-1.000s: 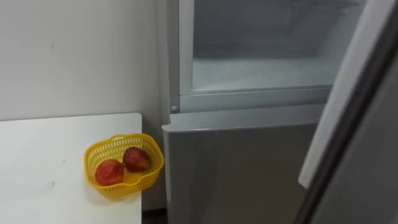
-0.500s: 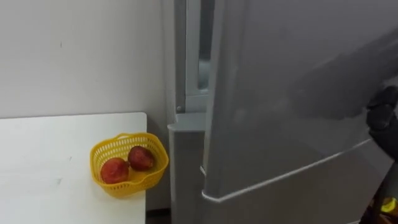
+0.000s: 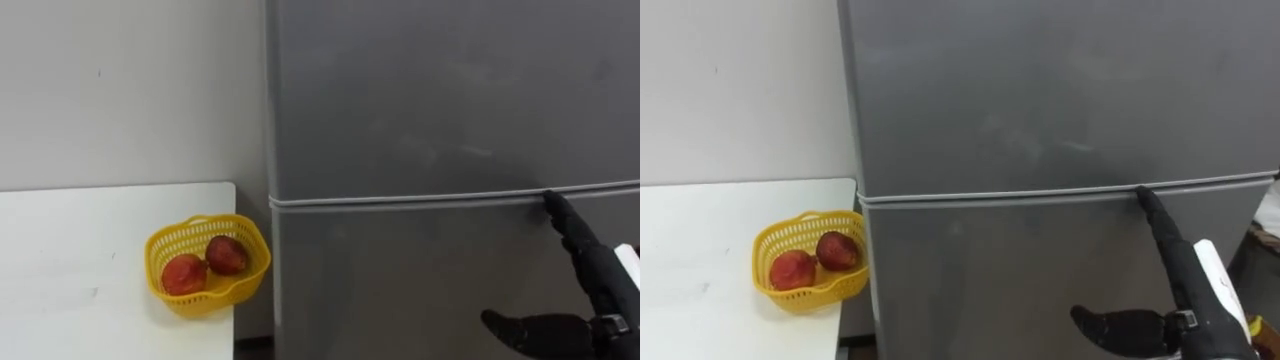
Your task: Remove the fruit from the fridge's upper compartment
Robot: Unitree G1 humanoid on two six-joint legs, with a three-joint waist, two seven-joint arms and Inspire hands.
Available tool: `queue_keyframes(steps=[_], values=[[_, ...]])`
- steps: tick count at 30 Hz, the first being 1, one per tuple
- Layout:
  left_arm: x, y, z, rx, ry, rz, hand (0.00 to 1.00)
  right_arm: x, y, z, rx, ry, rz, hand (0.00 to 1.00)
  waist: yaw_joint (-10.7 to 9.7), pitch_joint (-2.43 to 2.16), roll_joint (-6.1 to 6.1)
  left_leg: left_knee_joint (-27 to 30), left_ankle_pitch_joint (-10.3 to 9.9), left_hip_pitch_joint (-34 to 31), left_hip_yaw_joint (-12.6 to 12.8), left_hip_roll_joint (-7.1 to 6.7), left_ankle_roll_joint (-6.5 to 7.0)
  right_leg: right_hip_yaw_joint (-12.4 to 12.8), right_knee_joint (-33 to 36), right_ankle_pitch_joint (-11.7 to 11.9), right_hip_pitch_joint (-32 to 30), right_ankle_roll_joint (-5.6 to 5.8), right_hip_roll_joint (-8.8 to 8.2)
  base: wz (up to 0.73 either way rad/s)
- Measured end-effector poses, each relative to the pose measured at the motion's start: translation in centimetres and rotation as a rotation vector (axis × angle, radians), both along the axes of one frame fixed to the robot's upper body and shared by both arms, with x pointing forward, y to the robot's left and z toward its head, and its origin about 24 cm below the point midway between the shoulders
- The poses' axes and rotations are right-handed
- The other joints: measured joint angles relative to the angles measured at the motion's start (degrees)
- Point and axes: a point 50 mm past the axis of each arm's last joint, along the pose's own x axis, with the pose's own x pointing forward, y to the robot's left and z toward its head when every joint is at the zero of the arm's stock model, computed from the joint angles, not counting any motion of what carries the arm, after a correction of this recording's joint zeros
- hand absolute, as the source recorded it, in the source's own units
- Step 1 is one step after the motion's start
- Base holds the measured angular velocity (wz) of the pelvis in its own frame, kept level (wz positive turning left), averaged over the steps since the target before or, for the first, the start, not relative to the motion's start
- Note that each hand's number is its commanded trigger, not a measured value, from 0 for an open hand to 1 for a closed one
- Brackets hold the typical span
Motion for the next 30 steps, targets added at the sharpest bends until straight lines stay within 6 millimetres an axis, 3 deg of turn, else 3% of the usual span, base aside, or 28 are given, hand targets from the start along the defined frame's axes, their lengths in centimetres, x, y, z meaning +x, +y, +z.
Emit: queue_keyframes(steps=[10, 21, 23, 30], values=[[-0.1, 0.0, 0.0, 0.004, -0.005, 0.001, 0.00, 0.0, 0.1, -0.1, -0.011, 0.016, 0.022, 0.00, 0.0, 0.59, -0.18, -0.3, 0.0, 0.1, -0.1, 0.02, 0.01, -0.1, 0.0, 0.0, 0.4, 0.00, 0.02, 0.00], [-0.2, 0.1, 0.1, 0.007, 0.001, 0.004, 0.00, -0.2, -0.4, -0.1, -0.042, 0.017, -0.008, 0.00, -0.6, 0.23, 0.01, 0.0, 0.0, -0.1, -0.1, 0.01, 0.01, -0.2, 0.0, 0.0, -0.1, 0.00, -0.02, 0.00], [-0.2, 0.1, 0.1, 0.008, 0.003, 0.005, 0.00, -0.5, -1.0, -1.3, -0.034, 0.070, -0.031, 0.00, -0.4, 0.02, -0.19, 0.0, 0.0, 0.1, -0.1, 0.02, 0.01, -0.2, 0.0, 0.0, 0.0, 0.00, -0.04, 0.00], [-0.4, 0.2, 0.1, 0.012, 0.014, 0.009, 0.00, -2.0, -2.3, -5.4, 0.004, 0.249, -0.103, 0.00, -0.4, 0.04, -0.20, 0.0, 0.0, 0.0, -0.1, 0.04, 0.01, -0.1, 0.0, 0.0, 0.0, 0.00, -0.05, 0.00]])
